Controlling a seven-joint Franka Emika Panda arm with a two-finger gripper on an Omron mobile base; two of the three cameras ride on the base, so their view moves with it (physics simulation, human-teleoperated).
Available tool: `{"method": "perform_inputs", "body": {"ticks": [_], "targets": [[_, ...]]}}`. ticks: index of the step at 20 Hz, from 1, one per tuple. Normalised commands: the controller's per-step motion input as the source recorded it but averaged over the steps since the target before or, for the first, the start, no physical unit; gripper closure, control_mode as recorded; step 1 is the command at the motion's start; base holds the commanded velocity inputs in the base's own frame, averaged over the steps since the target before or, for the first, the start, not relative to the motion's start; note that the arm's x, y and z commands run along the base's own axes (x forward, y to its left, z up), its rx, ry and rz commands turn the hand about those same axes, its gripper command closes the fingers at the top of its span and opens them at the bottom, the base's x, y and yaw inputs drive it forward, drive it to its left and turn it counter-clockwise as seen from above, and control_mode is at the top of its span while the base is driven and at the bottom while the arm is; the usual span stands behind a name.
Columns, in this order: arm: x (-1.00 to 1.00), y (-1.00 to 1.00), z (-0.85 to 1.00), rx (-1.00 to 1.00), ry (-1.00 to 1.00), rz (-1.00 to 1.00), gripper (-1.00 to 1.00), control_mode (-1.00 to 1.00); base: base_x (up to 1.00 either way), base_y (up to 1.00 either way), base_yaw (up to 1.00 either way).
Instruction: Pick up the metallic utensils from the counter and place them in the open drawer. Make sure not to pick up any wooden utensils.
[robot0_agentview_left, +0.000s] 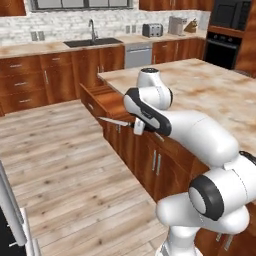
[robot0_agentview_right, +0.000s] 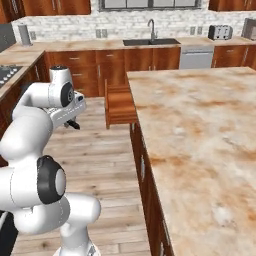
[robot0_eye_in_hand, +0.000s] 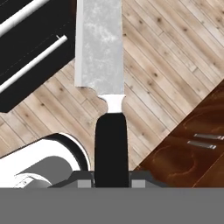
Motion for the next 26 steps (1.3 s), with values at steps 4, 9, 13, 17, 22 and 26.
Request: {"method": "perform_inputs", "body": {"ticks": [4, 9, 13, 17, 22, 26], "targets": [[0.0, 0.0, 0.0, 0.0, 0.0, 0.0, 1.0, 1.0, 0.76, 0.0, 0.0], [0.0, 0.0, 0.0, 0.0, 0.0, 0.0, 1.0, 1.0, 0.8, -0.08, 0.19], [0.0, 0.0, 0.0, 0.0, 0.0, 0.0, 1.0, 1.0, 0.78, -0.2, 0.29], [0.0, 0.0, 0.0, 0.0, 0.0, 0.0, 1.0, 1.0, 0.71, -0.21, 0.1], [0.0, 0.0, 0.0, 0.0, 0.0, 0.0, 1.0, 1.0, 0.69, -0.19, 0.0], [0.0, 0.0, 0.0, 0.0, 0.0, 0.0, 1.0, 1.0, 0.64, -0.26, 0.0]]}}
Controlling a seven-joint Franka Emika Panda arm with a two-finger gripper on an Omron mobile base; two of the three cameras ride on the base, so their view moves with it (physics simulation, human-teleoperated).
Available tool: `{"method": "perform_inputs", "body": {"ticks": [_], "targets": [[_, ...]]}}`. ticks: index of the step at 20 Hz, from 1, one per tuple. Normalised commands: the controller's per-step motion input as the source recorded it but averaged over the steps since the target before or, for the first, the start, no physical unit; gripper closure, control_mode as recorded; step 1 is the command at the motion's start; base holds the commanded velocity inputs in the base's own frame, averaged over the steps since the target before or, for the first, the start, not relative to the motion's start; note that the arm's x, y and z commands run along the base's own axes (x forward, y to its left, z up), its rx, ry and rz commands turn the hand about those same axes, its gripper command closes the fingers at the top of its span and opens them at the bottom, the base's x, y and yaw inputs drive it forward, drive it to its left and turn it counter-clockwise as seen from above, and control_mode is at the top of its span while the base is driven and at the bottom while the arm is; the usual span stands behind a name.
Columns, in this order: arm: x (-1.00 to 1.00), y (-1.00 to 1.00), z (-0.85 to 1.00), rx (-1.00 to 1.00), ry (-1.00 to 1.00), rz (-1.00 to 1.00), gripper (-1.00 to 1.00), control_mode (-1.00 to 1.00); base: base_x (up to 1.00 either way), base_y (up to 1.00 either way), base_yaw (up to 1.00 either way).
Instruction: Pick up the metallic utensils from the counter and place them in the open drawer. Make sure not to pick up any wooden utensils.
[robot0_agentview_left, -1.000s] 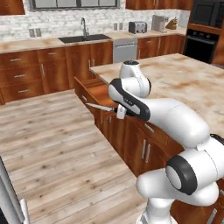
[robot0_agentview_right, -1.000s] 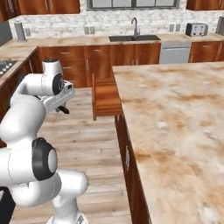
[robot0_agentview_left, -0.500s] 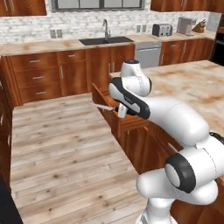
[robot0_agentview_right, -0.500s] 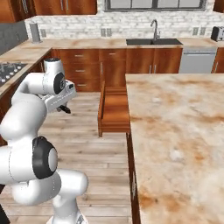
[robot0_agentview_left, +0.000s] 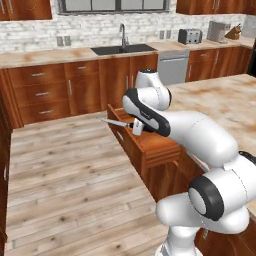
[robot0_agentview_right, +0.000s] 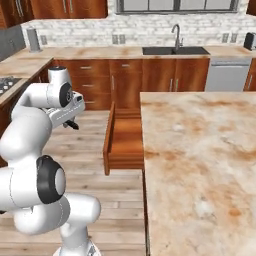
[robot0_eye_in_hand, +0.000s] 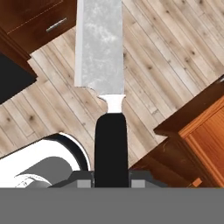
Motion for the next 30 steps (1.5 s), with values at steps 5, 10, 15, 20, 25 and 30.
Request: {"method": "perform_inputs", "body": {"ticks": [5, 10, 15, 20, 25, 30], "targets": [[0.0, 0.0, 0.0, 0.0, 0.0, 0.0, 1.0, 1.0, 0.48, -0.34, 0.01], [0.0, 0.0, 0.0, 0.0, 0.0, 0.0, 1.0, 1.0, 0.52, -0.25, 0.0], [0.0, 0.0, 0.0, 0.0, 0.0, 0.0, 1.0, 1.0, 0.63, -0.1, 0.0], [0.0, 0.0, 0.0, 0.0, 0.0, 0.0, 1.0, 1.0, 0.35, -0.1, 0.0], [0.0, -0.04, -0.21, 0.18, 0.05, -0.07, 1.0, -1.0, 0.0, -0.01, 0.0], [0.01, -0.08, -0.42, 0.52, 0.35, -0.51, 1.0, -1.0, 0.0, 0.0, 0.0]]}}
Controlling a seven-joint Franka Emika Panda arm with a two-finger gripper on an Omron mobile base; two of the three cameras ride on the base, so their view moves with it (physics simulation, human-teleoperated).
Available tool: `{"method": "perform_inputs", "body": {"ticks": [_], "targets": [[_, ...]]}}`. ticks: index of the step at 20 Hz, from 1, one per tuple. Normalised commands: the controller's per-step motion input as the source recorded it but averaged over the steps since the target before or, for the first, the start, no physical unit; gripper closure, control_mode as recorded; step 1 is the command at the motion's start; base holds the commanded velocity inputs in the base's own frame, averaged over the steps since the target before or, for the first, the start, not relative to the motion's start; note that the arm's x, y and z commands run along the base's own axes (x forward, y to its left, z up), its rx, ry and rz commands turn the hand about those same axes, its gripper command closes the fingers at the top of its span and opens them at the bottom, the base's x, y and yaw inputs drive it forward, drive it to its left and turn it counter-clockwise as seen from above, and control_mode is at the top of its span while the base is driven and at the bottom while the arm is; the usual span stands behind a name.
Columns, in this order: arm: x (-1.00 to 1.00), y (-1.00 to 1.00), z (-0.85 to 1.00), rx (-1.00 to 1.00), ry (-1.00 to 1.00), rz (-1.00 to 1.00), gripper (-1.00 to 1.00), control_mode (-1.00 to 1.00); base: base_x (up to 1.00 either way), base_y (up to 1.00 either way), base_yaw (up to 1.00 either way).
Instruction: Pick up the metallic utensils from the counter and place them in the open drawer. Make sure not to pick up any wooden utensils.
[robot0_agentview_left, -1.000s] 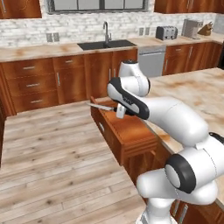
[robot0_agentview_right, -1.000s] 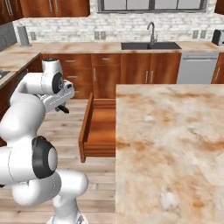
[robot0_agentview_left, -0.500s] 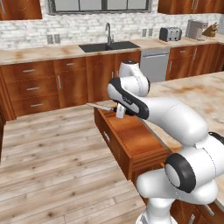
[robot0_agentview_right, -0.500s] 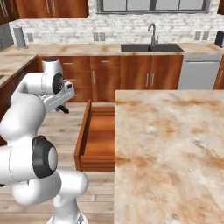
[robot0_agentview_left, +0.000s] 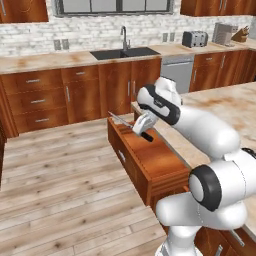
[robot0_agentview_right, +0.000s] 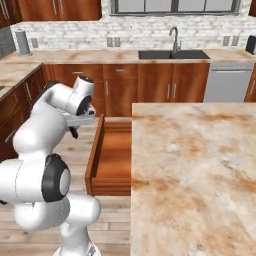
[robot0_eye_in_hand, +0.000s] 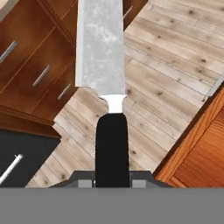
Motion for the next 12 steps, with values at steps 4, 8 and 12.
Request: {"method": "perform_inputs", "body": {"ticks": [4, 8, 12], "targets": [[0.14, -0.07, -0.4, 0.17, 0.22, -0.26, 1.0, -1.0, 0.0, 0.0, 0.0], [0.12, -0.09, -0.27, -0.16, 0.08, -0.29, 1.0, -1.0, 0.0, 0.0, 0.0], [0.05, -0.29, -0.17, -0.24, 0.04, -0.51, 1.0, -1.0, 0.0, 0.0, 0.0]]}}
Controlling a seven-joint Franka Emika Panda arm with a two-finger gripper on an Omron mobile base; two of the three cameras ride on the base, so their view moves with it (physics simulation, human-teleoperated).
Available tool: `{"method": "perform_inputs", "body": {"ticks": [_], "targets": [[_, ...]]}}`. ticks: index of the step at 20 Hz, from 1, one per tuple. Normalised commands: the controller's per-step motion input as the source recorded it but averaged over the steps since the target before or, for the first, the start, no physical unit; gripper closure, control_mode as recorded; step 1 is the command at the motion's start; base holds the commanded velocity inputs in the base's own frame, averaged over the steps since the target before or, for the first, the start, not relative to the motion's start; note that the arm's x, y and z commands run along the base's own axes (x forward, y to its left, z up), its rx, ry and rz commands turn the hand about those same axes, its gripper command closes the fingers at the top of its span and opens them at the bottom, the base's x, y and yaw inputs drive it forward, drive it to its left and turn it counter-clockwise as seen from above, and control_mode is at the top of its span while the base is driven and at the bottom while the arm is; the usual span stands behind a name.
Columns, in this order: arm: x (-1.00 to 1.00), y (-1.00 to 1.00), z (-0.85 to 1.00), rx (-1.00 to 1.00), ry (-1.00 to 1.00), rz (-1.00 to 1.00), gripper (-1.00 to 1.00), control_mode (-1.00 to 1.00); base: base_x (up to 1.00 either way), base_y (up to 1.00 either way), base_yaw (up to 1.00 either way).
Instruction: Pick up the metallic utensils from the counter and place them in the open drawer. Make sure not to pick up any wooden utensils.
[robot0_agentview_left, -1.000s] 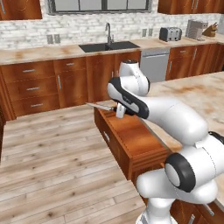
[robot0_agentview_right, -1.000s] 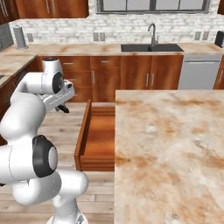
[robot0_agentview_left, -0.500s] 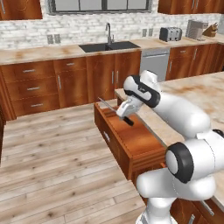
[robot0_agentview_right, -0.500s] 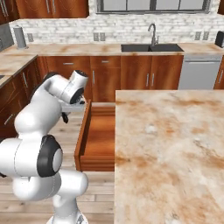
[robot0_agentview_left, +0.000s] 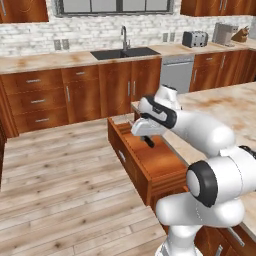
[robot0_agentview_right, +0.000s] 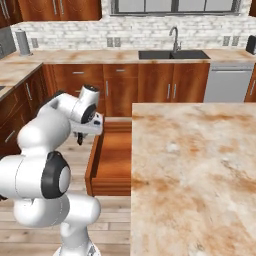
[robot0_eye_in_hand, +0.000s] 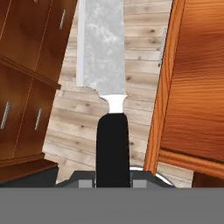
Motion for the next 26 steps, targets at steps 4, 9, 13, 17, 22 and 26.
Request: {"method": "perform_inputs", "body": {"ticks": [4, 9, 13, 17, 22, 26], "targets": [[0.21, -0.28, -0.23, -0.26, 0.21, -0.52, 1.0, -1.0, 0.0, 0.0, 0.0], [0.25, -0.19, -0.23, -0.16, 0.28, -0.29, 1.0, -1.0, 0.0, 0.0, 0.0], [0.24, -0.16, -0.17, -0.02, 0.28, -0.27, 1.0, -1.0, 0.0, 0.0, 0.0], [0.28, -0.07, -0.25, -0.05, 0.17, -0.13, 1.0, -1.0, 0.0, 0.0, 0.0], [0.13, 0.0, -0.29, -0.06, 0.02, 0.0, 1.0, -1.0, 0.0, 0.0, 0.0], [0.17, 0.0, -0.19, 0.0, 0.0, 0.0, 1.0, -1.0, 0.0, 0.0, 0.0]]}}
